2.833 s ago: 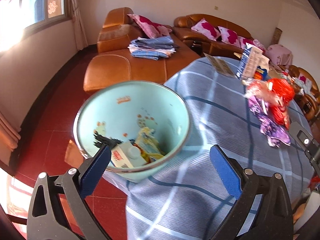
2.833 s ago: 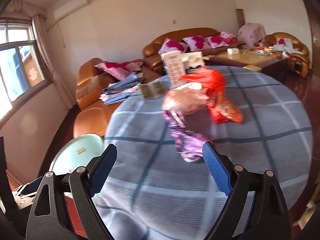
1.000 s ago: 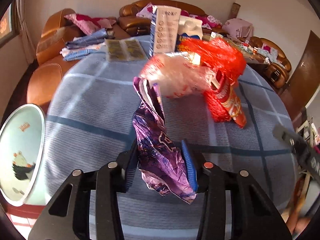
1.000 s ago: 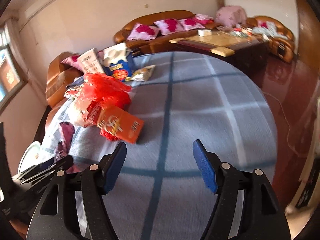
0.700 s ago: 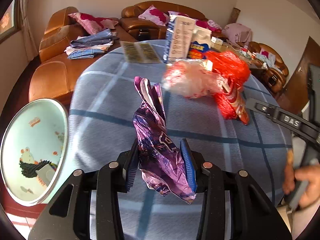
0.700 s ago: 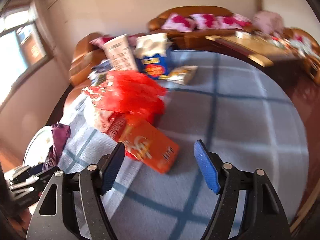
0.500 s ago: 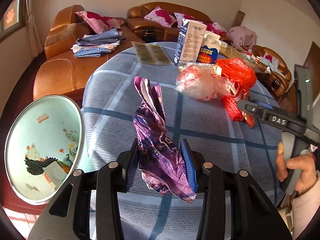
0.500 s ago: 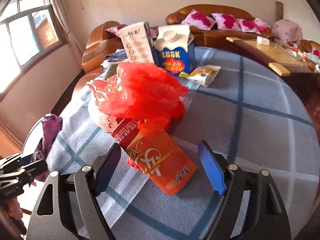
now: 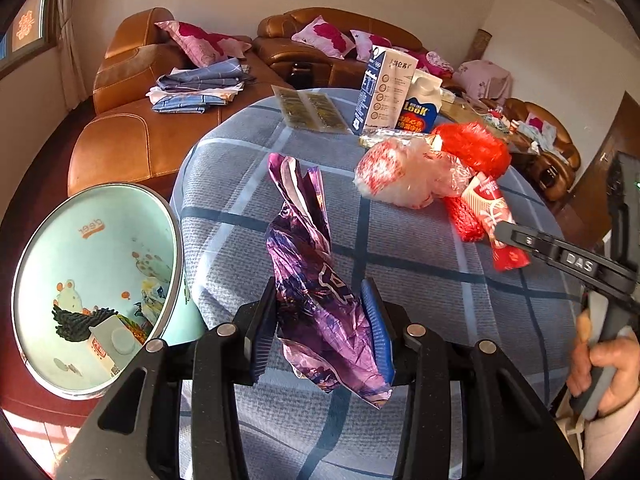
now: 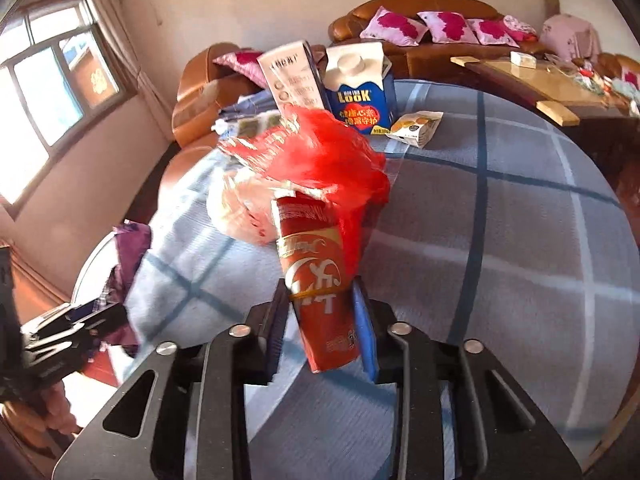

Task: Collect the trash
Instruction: 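Carry purple wrapper and red snack box over the bucket with both tools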

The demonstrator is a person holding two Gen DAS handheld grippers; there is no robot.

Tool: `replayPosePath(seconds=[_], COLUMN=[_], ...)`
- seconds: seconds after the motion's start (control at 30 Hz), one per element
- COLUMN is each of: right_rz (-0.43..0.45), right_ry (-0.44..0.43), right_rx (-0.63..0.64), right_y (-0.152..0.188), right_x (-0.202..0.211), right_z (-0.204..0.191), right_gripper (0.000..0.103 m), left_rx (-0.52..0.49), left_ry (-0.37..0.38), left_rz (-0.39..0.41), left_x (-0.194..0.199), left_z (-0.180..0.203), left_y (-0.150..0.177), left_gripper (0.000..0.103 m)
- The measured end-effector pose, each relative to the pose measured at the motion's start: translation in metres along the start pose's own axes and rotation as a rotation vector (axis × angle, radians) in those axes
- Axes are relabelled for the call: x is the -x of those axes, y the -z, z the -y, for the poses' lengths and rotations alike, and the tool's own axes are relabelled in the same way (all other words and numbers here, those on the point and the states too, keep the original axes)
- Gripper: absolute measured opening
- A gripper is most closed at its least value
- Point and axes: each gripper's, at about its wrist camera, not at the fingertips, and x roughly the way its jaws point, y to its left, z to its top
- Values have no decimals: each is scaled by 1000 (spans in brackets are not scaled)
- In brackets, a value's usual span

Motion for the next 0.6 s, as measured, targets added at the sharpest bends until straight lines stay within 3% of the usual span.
replayPosePath(seconds=[0.3,0.6], right_rz=[65,153], right_ry=[74,43], right_rx=[-126,-190], right_y=[34,54], right_x=[33,57], right_z=[-17,-46], right_gripper=[25,25], left_rx=[-8,-22], left_ry=[0,-52], left_rz=[18,45], left_x=[16,35], left_z=[0,-7], left_y=[9,16], left_gripper=[41,41])
